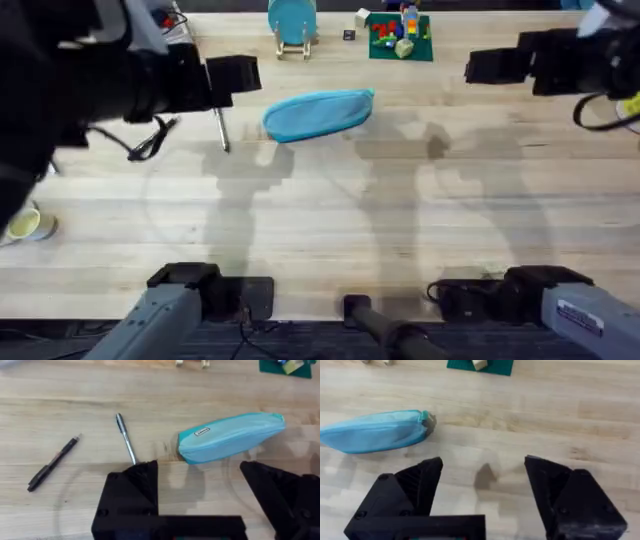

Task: Unzip the bag, pick up the pens from the table one at a time and place them inside, then zip the bag closed.

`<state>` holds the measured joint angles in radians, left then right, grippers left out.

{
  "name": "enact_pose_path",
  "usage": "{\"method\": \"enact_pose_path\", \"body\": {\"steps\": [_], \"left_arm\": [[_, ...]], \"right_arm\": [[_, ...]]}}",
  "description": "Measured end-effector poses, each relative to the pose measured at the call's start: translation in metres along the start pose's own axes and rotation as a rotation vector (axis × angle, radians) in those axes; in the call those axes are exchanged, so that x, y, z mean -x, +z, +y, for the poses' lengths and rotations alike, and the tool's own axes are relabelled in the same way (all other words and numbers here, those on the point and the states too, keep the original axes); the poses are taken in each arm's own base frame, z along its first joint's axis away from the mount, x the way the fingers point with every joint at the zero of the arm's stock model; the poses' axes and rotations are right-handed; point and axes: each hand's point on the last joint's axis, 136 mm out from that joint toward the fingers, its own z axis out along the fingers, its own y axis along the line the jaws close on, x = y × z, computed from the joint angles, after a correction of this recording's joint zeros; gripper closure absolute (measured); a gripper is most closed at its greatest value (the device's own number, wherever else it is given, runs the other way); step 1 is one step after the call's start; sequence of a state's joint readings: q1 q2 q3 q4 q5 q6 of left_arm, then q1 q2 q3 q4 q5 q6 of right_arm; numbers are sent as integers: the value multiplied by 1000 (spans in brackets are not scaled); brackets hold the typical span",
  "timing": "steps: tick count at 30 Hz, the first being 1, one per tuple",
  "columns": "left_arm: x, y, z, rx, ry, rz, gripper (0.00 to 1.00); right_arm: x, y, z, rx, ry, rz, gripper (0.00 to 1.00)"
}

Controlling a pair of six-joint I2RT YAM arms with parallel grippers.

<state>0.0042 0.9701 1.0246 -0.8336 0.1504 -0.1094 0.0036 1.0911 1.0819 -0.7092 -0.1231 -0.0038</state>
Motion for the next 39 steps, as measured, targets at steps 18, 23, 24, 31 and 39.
{"method": "enact_pose_path", "body": {"steps": [18,23,24,31,39], "left_arm": [[-6,43,5,5,-30,184,7],[-6,43,5,5,-29,184,7],[-6,43,5,5,-28,184,7],[-2,44,4,-8,114,168,7],[13,43,-3,-123,320,92,10]], "right_arm": [[-12,48,9,34,-7,190,5],[-13,48,9,34,-7,191,5],[-13,48,9,34,-7,191,4],[-13,48,9,34,-7,191,5],[-13,48,9,34,-7,191,3]]}}
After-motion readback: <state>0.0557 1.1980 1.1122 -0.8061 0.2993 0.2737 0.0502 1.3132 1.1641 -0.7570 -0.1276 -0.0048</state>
